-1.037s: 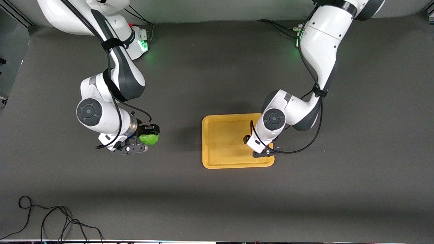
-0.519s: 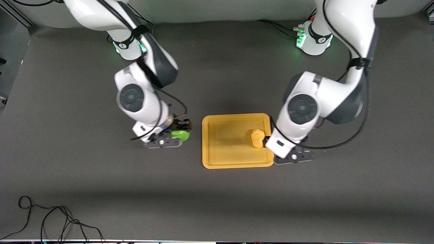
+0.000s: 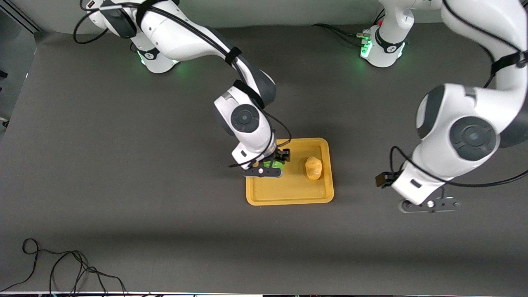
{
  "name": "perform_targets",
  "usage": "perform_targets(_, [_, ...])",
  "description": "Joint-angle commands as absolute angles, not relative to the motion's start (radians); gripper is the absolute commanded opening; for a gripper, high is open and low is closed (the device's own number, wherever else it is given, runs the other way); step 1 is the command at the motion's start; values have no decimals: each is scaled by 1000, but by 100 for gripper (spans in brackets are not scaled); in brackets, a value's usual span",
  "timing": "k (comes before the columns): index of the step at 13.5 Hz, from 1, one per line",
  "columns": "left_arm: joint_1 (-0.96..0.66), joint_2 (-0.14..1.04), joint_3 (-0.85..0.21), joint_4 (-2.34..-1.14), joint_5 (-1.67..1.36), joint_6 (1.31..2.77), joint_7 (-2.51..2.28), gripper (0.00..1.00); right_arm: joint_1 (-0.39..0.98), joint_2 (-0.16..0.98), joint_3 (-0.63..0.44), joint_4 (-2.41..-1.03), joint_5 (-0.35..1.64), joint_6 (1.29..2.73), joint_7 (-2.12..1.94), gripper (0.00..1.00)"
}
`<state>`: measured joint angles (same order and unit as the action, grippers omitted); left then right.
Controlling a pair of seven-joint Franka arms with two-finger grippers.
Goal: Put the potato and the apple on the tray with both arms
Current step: 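Lower the apple onto the tray while the left gripper withdraws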
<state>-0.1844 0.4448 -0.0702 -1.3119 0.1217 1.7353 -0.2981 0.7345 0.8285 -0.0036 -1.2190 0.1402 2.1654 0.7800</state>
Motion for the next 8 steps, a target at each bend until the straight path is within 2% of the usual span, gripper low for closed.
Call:
perform_targets(1, [-143,353,-78,-1350,97,1687,-241,100,785,899,-17,-1166,146,2181,824,42])
perform_targets(8, [32,109,-78,-1581,20,1720,-75,100,788,942,-26,-1175,108,2180,844,42])
